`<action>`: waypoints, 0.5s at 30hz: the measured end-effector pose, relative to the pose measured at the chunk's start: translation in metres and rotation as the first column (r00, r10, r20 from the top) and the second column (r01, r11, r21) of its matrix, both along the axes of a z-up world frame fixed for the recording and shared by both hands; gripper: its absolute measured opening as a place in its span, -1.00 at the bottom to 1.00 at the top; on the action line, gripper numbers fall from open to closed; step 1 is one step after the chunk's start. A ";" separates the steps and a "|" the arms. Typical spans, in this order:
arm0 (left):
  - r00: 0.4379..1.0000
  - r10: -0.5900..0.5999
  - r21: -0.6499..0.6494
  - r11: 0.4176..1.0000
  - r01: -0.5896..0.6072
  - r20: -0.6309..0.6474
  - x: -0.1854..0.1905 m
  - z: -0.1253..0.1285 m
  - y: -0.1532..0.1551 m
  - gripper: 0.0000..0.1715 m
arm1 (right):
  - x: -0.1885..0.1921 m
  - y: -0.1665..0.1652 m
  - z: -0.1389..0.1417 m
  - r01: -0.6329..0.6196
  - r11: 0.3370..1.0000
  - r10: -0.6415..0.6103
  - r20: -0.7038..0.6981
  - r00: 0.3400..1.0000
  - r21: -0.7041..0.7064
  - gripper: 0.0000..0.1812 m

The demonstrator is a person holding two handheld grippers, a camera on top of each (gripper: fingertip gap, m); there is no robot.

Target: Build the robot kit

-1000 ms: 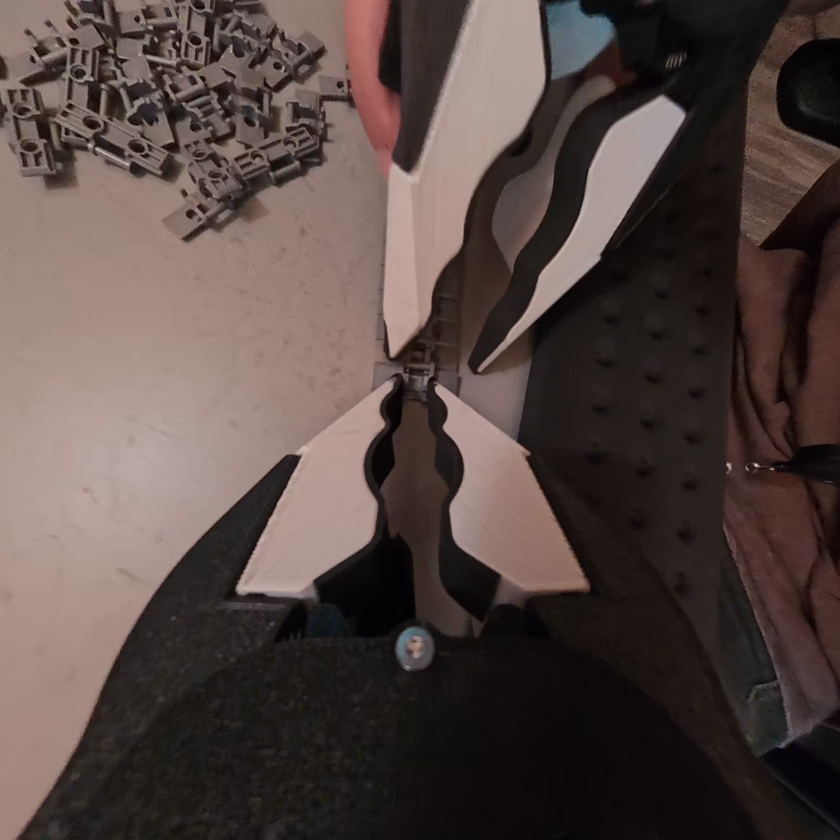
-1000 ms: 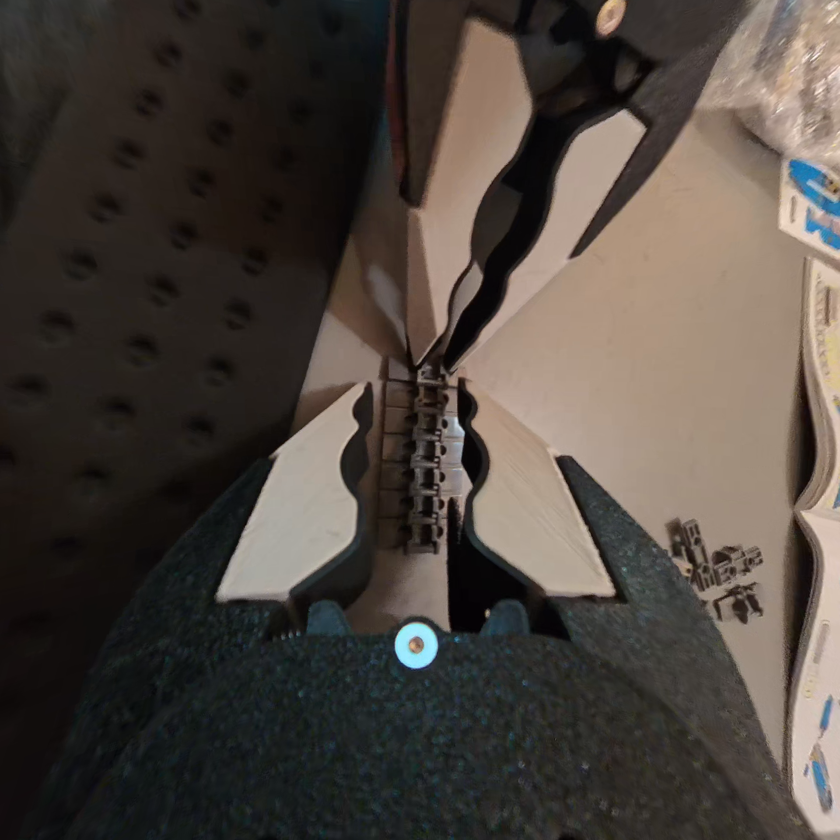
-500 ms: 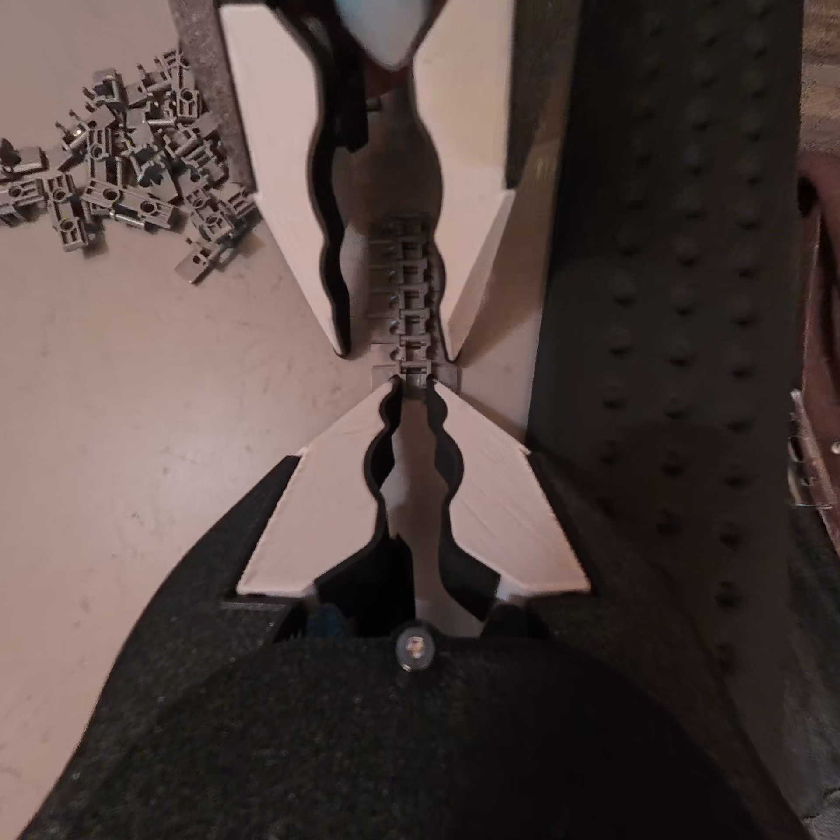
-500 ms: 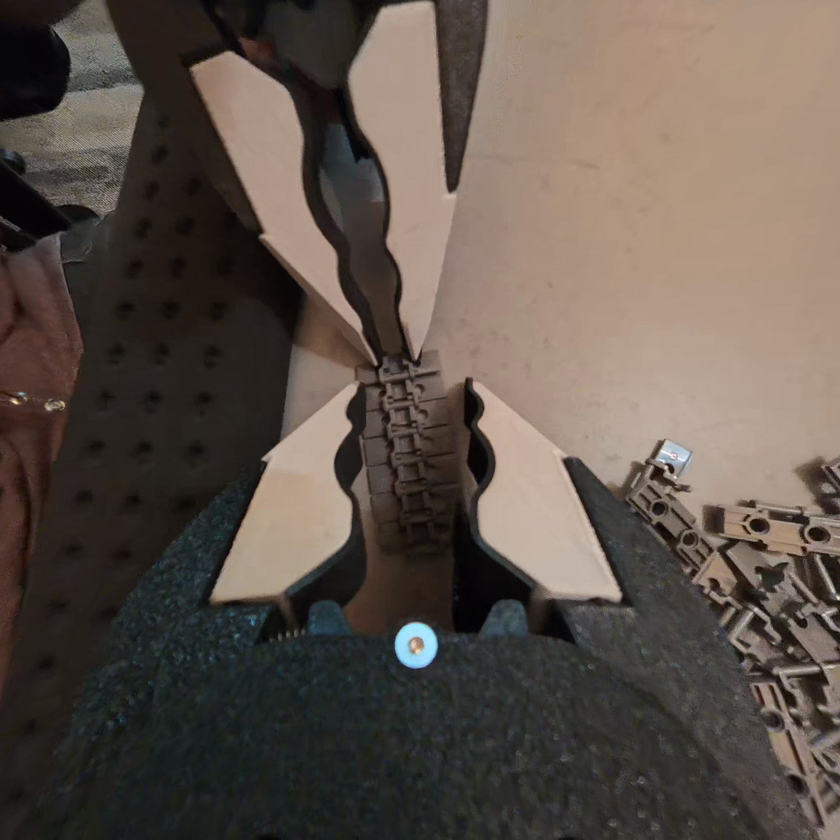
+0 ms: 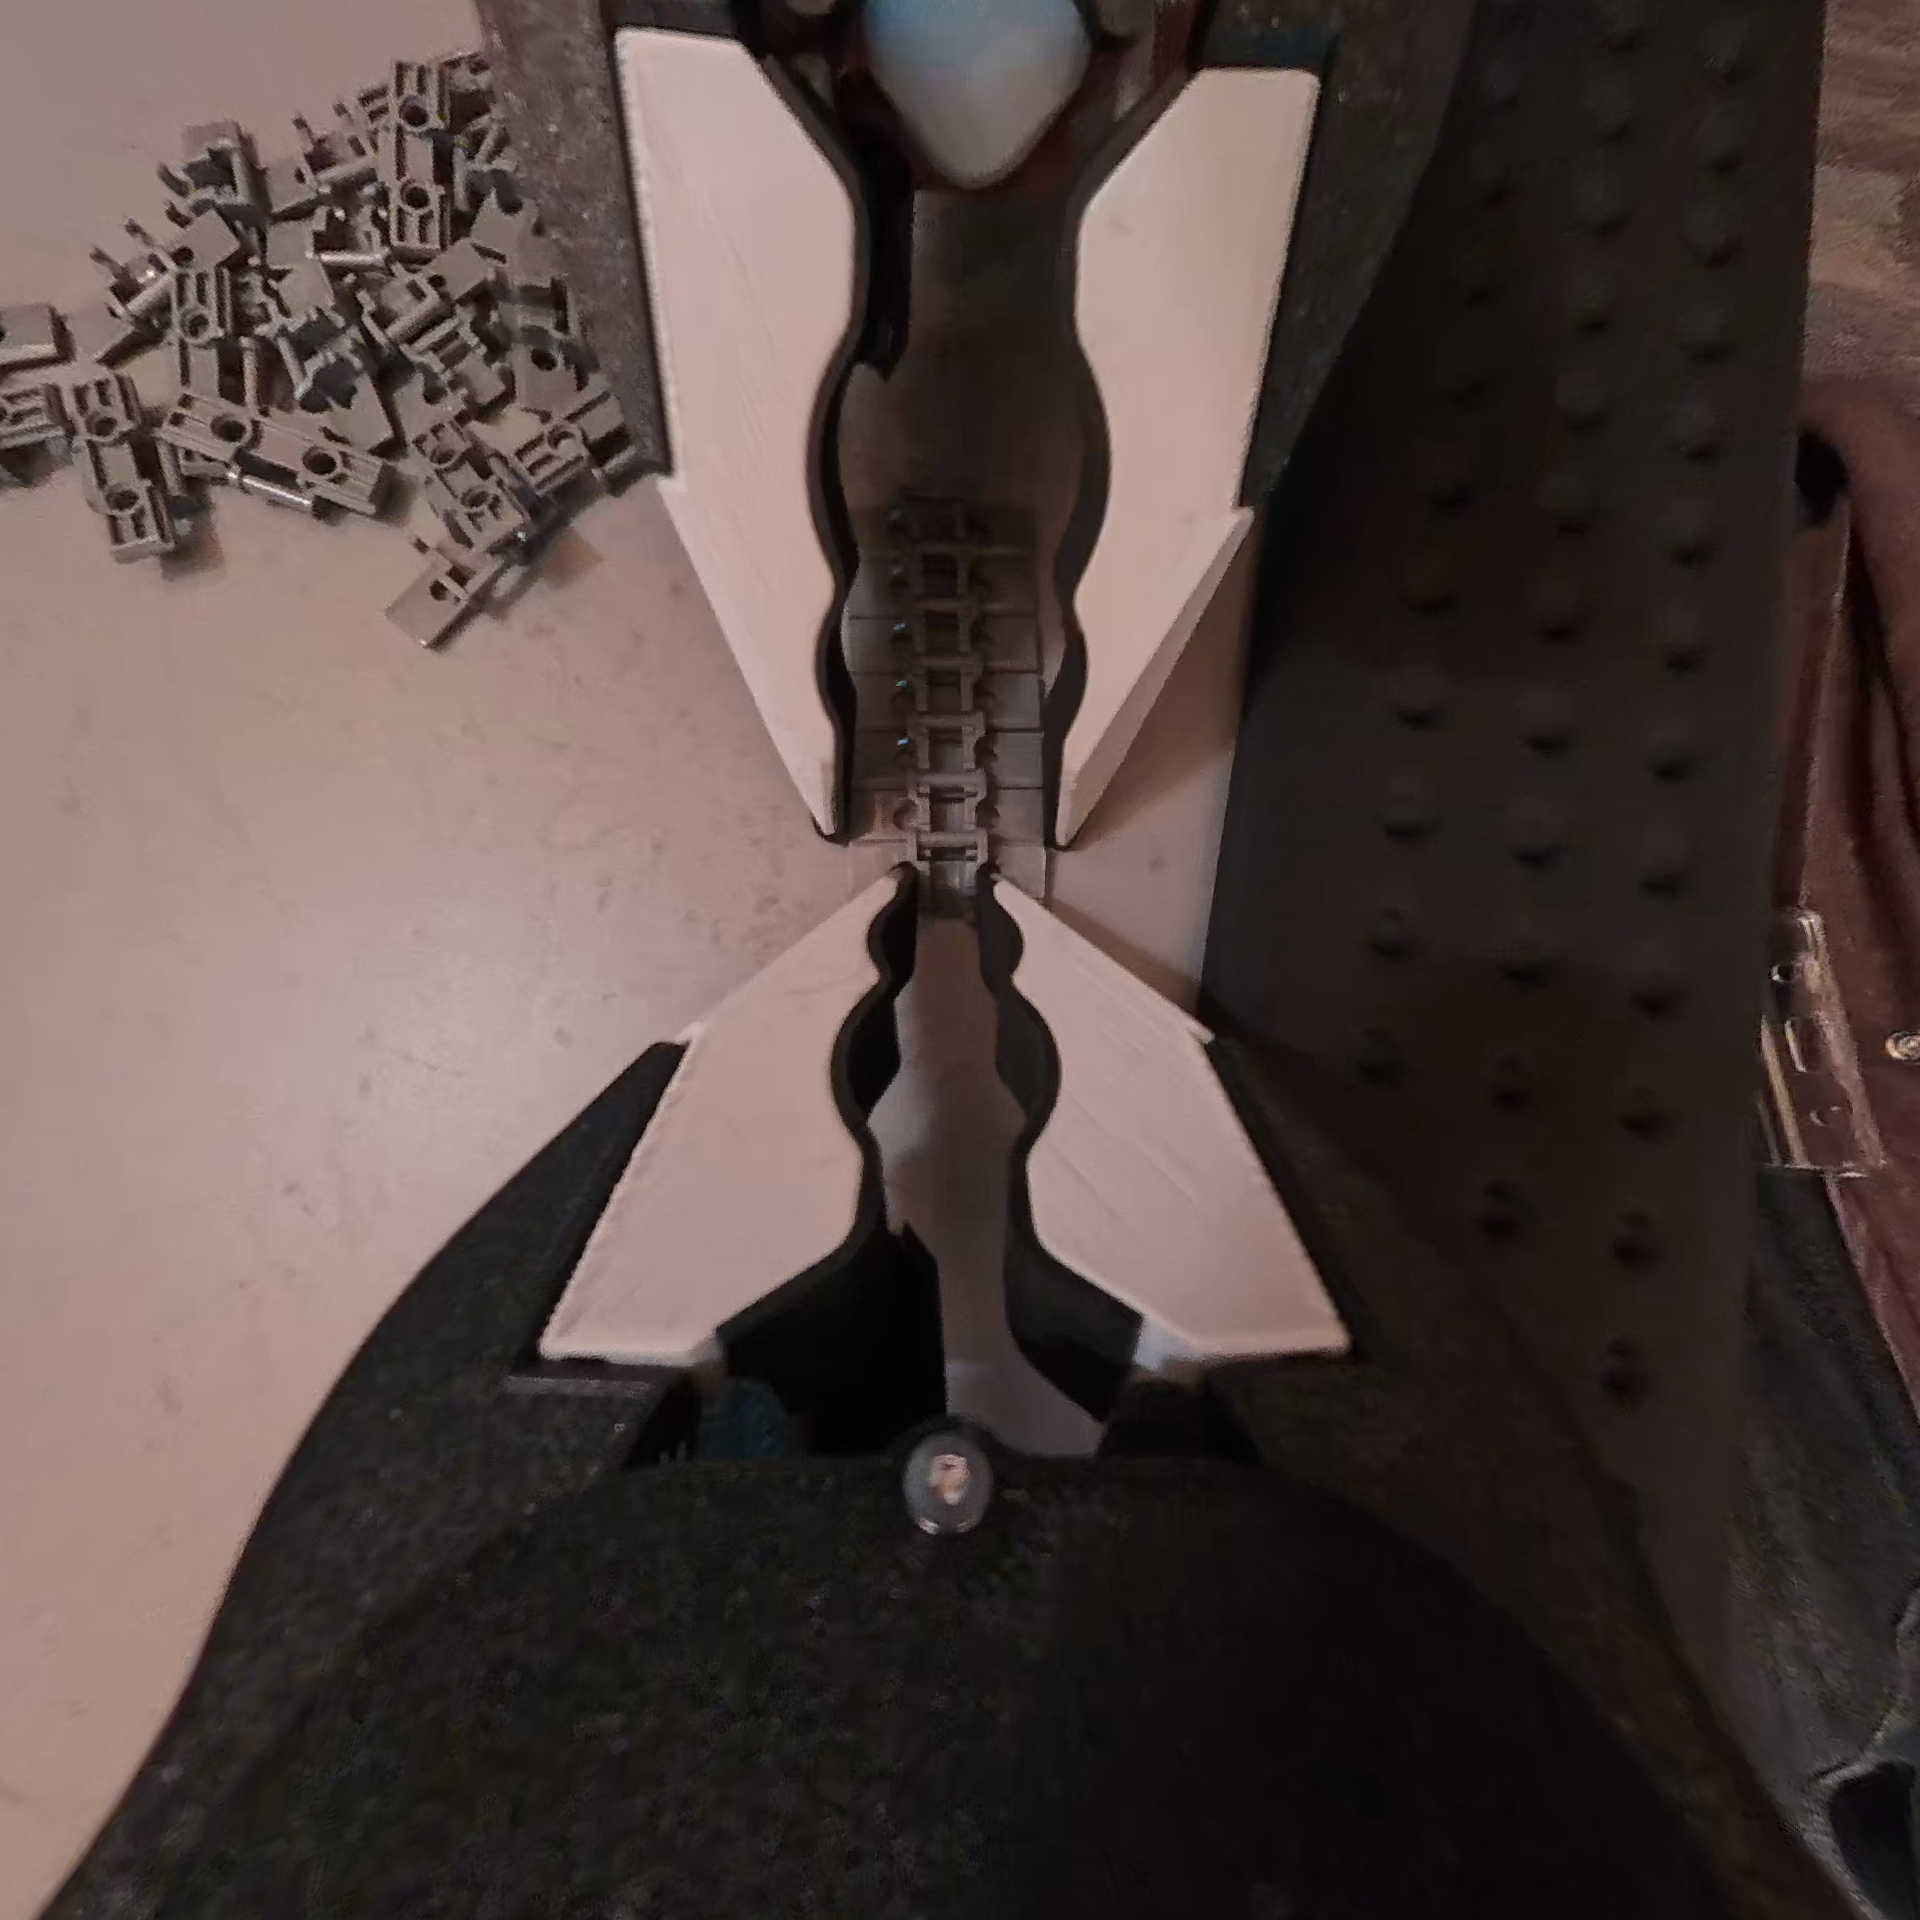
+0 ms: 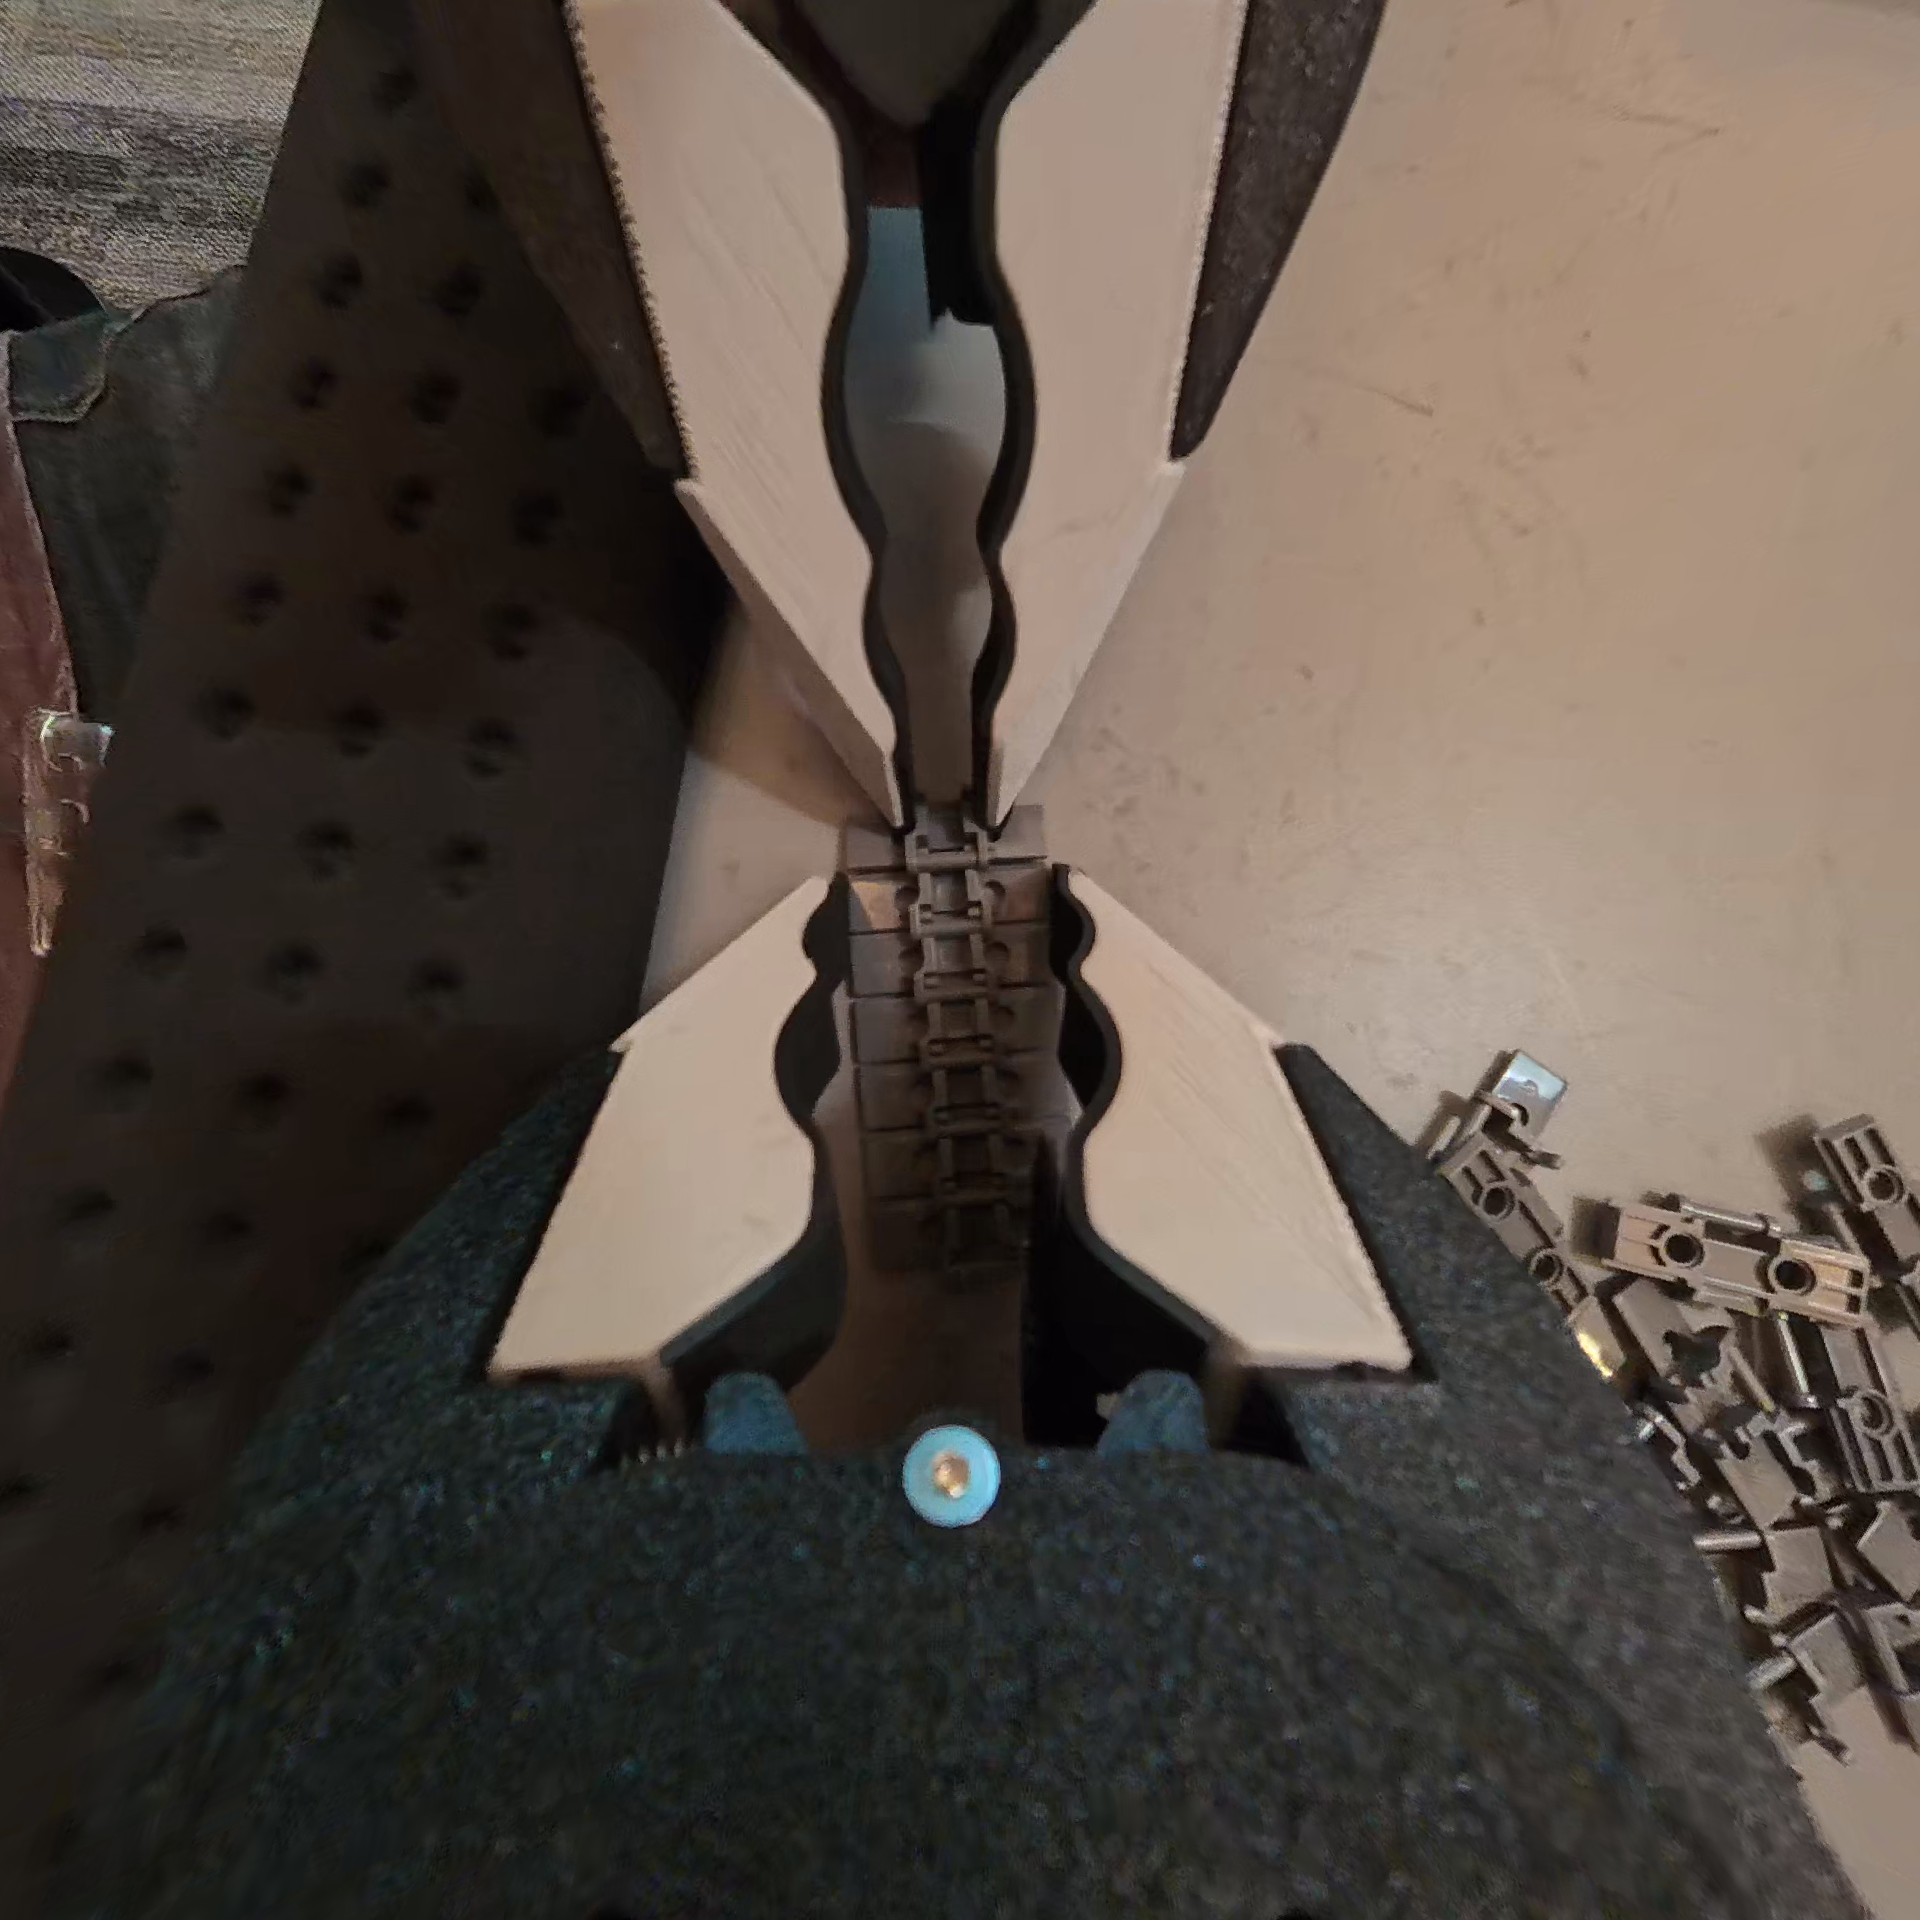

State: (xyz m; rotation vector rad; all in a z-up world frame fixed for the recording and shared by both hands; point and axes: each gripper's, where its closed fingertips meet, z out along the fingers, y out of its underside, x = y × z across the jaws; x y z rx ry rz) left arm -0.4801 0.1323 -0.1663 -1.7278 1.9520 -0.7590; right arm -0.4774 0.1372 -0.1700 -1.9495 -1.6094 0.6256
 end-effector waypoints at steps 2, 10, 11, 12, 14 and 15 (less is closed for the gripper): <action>1.000 0.010 -0.036 0.999 -0.010 -0.001 0.000 0.000 -0.001 -0.87 | 0.000 0.000 0.000 -0.007 1.000 0.007 -0.014 1.000 0.009 -0.58; 0.992 0.122 -0.204 0.972 -0.115 0.026 -0.012 0.012 0.009 -0.51 | 0.000 0.001 0.002 -0.017 0.998 0.019 -0.033 0.999 0.054 -0.58; 0.988 0.145 -0.247 0.960 -0.129 0.049 -0.013 0.017 0.010 -0.52 | 0.000 0.002 0.002 -0.015 0.998 0.017 -0.032 0.999 0.063 -0.58; 0.982 0.179 -0.295 0.943 -0.153 0.063 -0.013 0.020 0.012 -0.52 | 0.000 0.003 0.003 -0.011 0.997 0.014 -0.035 0.999 0.075 -0.58; 0.965 0.250 -0.414 0.889 -0.197 0.079 -0.012 0.025 0.016 -0.51 | 0.000 0.005 0.007 -0.005 0.996 0.010 -0.053 0.999 0.089 -0.58; 0.955 0.284 -0.480 0.852 -0.210 0.087 -0.011 0.028 0.018 -0.51 | 0.001 0.008 0.010 0.005 0.995 0.001 -0.062 0.998 0.096 -0.58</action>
